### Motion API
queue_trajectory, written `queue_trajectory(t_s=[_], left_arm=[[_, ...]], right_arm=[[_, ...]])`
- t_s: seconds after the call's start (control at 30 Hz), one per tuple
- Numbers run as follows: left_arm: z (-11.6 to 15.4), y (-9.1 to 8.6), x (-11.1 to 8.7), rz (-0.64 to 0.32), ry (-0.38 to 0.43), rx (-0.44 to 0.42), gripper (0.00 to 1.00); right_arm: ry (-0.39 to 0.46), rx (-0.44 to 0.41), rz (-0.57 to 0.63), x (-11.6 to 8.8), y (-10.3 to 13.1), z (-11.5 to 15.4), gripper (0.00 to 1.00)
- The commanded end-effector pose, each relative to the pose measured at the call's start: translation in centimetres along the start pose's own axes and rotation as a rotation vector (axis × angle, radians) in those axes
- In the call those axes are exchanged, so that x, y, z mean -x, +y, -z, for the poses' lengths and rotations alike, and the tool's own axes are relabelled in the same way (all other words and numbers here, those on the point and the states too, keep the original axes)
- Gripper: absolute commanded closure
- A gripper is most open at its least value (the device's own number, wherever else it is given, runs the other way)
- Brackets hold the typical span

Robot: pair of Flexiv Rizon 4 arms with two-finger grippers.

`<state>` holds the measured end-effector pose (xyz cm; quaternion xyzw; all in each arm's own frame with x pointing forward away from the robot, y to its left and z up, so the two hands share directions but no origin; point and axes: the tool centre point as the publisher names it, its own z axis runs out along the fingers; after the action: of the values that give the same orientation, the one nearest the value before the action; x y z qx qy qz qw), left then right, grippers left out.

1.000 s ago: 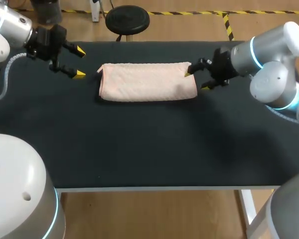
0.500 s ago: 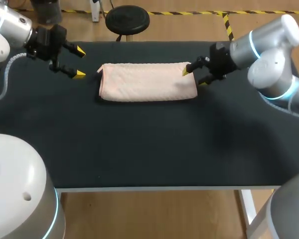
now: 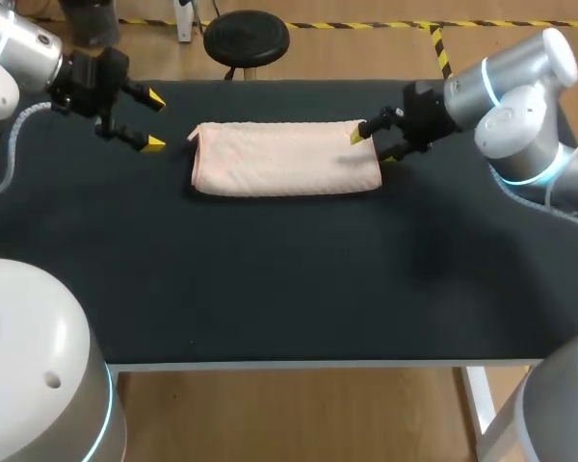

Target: Fold the towel

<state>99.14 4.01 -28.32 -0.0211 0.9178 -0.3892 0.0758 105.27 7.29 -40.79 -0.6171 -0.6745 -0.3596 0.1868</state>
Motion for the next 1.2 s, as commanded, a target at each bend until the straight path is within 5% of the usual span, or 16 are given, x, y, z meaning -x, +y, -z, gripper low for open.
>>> queue_trajectory(t_s=[0.03,0.4,0.5,0.6,0.77,0.87,1.2], left_arm=[[0.0,0.1,-0.1,-0.002,-0.002,-0.003,0.00],[0.0,0.1,-0.1,-0.002,-0.002,-0.003,0.00],[0.0,0.1,-0.1,-0.002,-0.002,-0.003,0.00],[0.0,0.1,-0.1,-0.002,-0.002,-0.003,0.00],[0.0,0.1,-0.1,-0.002,-0.002,-0.003,0.00],[0.0,0.1,-0.1,-0.002,-0.002,-0.003,0.00],[0.0,0.1,-0.1,-0.002,-0.002,-0.003,0.00]], right_arm=[[0.005,-0.002,0.005,0.2,0.1,-0.5,0.00],[0.020,-0.011,0.015,-0.3,0.1,-1.7,0.03],[0.026,-0.018,0.018,-0.6,0.0,-2.2,0.21],[0.029,-0.022,0.019,-0.8,0.0,-2.5,0.50],[0.026,-0.027,0.019,-0.8,-0.1,-2.7,0.68],[0.014,-0.026,0.013,-0.7,-0.1,-2.7,1.00],[-0.073,-0.019,0.056,-2.5,0.9,-2.3,1.00]])
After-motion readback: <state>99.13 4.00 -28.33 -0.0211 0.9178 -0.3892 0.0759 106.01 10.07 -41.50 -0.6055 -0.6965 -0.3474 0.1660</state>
